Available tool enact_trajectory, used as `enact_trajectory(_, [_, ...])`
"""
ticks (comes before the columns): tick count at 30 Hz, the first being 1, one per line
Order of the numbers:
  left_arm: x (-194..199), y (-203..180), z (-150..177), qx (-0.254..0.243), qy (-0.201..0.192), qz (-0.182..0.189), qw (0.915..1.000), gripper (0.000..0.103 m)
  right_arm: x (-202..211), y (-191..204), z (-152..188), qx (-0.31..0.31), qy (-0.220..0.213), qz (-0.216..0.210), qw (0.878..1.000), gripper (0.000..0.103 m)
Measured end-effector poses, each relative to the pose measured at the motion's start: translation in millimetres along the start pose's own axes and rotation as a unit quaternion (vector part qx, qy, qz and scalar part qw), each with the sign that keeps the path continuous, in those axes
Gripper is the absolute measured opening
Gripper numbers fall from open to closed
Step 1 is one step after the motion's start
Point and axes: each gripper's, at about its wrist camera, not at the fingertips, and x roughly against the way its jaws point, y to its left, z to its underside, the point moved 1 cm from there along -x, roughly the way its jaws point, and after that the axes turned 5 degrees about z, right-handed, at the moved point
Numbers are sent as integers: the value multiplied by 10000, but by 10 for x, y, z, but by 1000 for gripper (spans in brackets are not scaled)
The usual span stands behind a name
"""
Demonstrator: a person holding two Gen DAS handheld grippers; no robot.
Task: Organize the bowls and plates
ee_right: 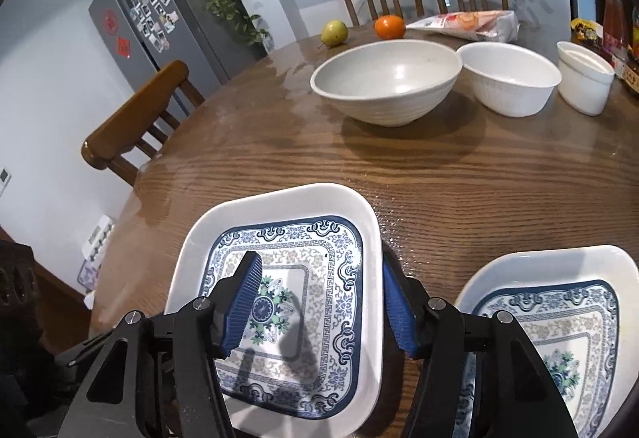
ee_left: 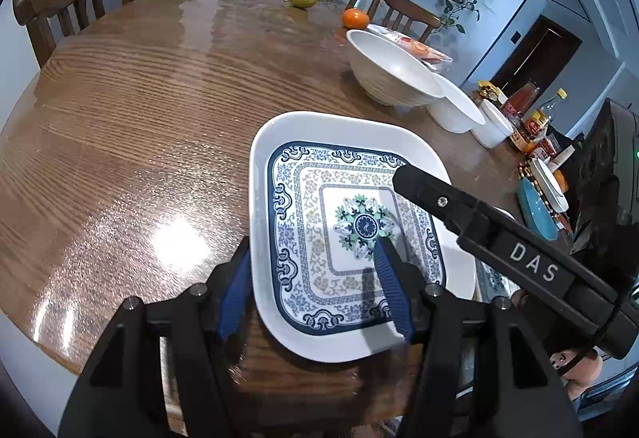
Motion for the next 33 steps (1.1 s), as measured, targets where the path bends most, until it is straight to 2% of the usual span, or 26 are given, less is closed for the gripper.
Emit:
enact_trajectory(9, [102, -292, 103, -287, -76, 58, 9995, 58, 269, -86, 21, -115, -251, 96, 9996, 62])
enact_trajectory(15, [80, -545, 164, -504, -61, 222, 9985, 58, 449, -257, 69, -268, -384, 254, 9986, 62])
enact_trajectory(33, [-209, -1224, 328, -1225, 409, 602, 9898, 58, 885, -912, 232, -926, -713, 843, 9896, 62])
